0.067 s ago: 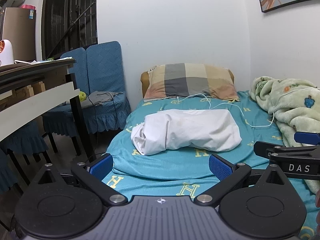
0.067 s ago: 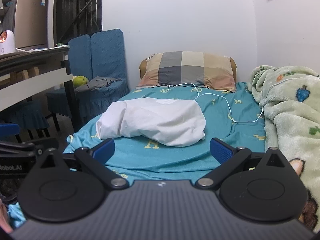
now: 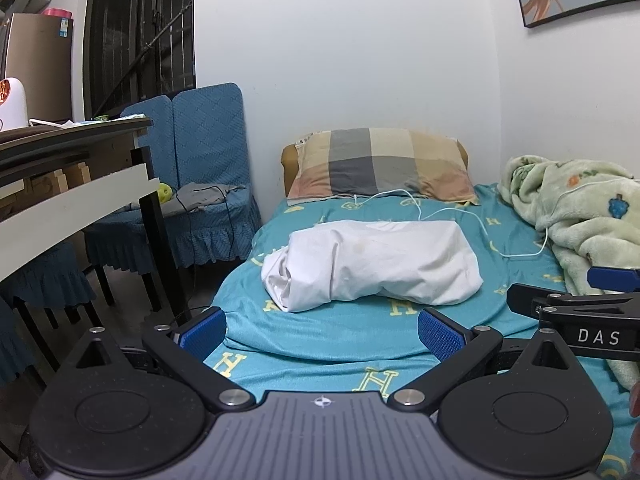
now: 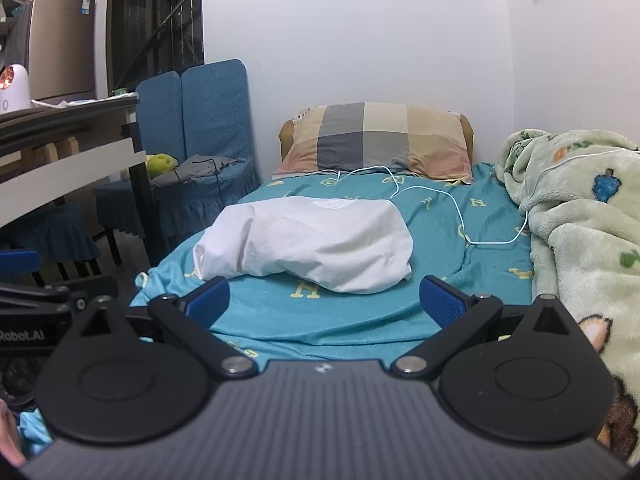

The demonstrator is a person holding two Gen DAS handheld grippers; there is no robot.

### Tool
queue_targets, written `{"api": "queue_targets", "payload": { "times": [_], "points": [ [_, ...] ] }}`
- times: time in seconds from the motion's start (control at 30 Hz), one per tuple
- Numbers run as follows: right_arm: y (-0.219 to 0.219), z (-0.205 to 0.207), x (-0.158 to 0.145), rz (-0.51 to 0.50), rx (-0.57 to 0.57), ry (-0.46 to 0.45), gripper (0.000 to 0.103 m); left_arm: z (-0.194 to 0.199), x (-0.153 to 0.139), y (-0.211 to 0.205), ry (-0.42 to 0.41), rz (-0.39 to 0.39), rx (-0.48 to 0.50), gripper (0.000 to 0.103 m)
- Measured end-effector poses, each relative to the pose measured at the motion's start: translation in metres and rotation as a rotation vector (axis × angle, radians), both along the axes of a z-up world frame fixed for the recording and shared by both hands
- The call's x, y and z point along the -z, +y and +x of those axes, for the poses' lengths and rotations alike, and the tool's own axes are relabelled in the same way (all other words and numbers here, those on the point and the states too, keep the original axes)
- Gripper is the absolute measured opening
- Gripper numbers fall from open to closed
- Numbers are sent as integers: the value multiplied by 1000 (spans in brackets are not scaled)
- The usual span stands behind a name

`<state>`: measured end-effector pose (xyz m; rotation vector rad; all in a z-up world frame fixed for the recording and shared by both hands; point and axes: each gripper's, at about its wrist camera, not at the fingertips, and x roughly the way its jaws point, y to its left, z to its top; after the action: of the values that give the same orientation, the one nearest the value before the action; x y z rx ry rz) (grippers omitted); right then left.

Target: Fold clothes

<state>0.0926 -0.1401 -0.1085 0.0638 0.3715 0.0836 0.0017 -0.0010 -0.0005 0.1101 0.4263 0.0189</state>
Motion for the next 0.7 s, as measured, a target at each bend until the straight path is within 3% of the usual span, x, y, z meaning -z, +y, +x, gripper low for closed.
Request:
{"api": "queue_targets", "payload": {
  "times": [0.33, 0.7],
  "points": [
    [4, 2, -2, 8, -3, -13, 103, 3, 3, 4, 5, -63, 11, 103],
    [-2, 2, 0, 49, -13, -3, 103, 9, 15, 2, 30, -22, -2, 103]
  ]
}}
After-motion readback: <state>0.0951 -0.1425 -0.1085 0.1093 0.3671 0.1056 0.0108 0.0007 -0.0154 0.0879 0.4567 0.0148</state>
